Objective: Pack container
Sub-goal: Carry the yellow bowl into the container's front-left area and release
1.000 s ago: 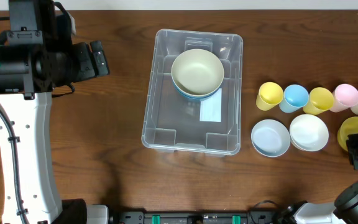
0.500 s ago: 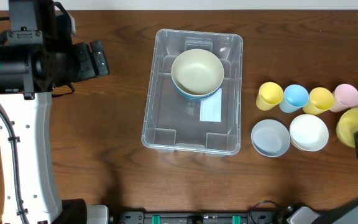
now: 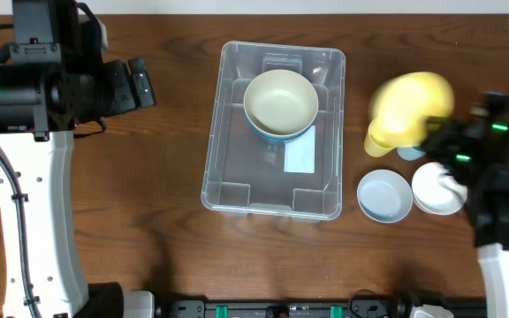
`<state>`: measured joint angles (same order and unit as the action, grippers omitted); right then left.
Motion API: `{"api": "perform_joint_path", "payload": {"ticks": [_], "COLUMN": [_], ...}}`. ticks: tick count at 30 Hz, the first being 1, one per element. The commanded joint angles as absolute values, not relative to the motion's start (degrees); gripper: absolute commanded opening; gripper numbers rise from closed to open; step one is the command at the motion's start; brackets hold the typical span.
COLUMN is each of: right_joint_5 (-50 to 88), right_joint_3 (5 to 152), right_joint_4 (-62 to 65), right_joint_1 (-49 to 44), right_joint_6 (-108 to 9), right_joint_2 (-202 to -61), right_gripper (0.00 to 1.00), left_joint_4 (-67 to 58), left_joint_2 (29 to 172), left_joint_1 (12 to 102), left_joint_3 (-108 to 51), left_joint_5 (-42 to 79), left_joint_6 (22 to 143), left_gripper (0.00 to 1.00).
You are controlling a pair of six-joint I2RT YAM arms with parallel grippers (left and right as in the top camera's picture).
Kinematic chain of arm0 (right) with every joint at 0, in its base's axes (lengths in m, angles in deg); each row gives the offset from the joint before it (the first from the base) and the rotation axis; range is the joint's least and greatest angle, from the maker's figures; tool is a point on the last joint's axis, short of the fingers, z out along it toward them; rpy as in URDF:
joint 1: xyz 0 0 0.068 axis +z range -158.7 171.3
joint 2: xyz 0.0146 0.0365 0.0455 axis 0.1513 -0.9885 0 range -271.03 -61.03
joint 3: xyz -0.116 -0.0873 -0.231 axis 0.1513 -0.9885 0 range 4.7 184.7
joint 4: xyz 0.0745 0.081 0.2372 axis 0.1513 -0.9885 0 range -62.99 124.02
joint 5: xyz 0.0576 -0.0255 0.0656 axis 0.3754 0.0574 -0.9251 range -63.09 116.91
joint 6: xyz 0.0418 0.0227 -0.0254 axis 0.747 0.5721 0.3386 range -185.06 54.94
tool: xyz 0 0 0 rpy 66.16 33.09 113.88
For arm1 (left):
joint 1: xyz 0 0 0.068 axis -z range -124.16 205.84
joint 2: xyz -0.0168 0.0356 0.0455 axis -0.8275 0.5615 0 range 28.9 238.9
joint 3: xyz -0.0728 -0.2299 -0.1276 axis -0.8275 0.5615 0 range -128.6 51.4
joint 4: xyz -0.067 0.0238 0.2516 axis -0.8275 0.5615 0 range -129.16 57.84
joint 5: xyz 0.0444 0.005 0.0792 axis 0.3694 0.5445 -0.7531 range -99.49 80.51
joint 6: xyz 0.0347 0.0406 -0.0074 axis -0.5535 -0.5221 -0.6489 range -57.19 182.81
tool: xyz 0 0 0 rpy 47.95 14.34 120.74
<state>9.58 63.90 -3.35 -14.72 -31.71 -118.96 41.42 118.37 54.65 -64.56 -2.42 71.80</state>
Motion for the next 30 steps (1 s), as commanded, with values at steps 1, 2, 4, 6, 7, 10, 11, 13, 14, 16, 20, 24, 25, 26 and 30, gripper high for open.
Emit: {"api": "perform_joint_path", "payload": {"ticks": [1, 2, 4, 6, 7, 10, 11, 13, 14, 16, 20, 24, 25, 26, 30], "right_joint_5": [15.3, 16.3, 16.6, 16.9, 18.2, 22.2, 22.4, 22.2, 21.9, 21.5, 21.5, 20.9, 20.9, 20.9, 21.1], "right_joint_3": [64.7, 64.7, 64.8, 64.9, 65.1, 66.1, 66.3, 66.6, 66.6, 66.6, 66.6, 66.6, 66.6, 66.6, 66.6], "right_joint_4": [-0.8, 0.8, 4.7, 8.1, 9.0, 11.0, 12.0, 14.2, 15.2, 17.1, 19.1, 18.5, 18.4, 18.3, 18.3], "right_joint_1": [-1.7, 2.2, 8.2, 12.7, 14.3, 17.7, 18.2, 18.9, 19.2, 20.1, 22.1, 24.3, 24.8, 25.4, 26.6], "right_joint_6": [-34.5, -35.2, -37.6, -39.8, -39.9, -39.8, -39.8, -39.8, -39.8, -39.8, -39.8, -39.4, -39.4, -39.4, -39.4], "right_joint_2": [-123.9, -126.1, -130.3, -134.6, -136.6, -143.3, -145.6, -149.4, -150.9, -153.7, -157.8, -160.7, -161.3, -161.8, -162.4], "right_gripper": [0.02, 0.02, 0.01, 0.02, 0.02, 0.01, 0.01, 0.01, 0.01, 0.01, 0.01, 0.01, 0.01, 0.01, 0.01], "left_joint_4": [41.4, 41.4, 41.4, 41.4, 41.4, 41.4, 41.4, 41.4, 41.4, 41.4, 41.4, 41.4, 41.4, 41.4, 41.4], "left_joint_2": [118.4, 118.4, 118.4, 118.4, 118.4, 118.4, 118.4, 118.4, 118.4, 118.4, 118.4, 118.4, 118.4, 118.4, 118.4], "left_joint_1": [54.5, 54.5, 54.5, 54.5, 54.5, 54.5, 54.5, 54.5, 54.5, 54.5, 54.5, 54.5, 54.5, 54.5, 54.5], "left_joint_3": [-64.4, -64.4, -64.4, -64.4, -64.4, -64.4, -64.4, -64.4, -64.4, -64.4, -64.4, -64.4, -64.4, -64.4, -64.4], "left_joint_5": [-3.1, -3.1, -3.1, -3.1, -3.1, -3.1, -3.1, -3.1, -3.1, -3.1, -3.1, -3.1, -3.1, -3.1, -3.1], "left_joint_6": [71.6, 71.6, 71.6, 71.6, 71.6, 71.6, 71.6, 71.6, 71.6, 71.6, 71.6, 71.6, 71.6, 71.6, 71.6], "left_gripper": [0.98, 0.98, 0.98, 0.98, 0.98, 0.98, 0.98, 0.98, 0.98, 0.98, 0.98, 0.98, 0.98, 0.98, 0.98]}}
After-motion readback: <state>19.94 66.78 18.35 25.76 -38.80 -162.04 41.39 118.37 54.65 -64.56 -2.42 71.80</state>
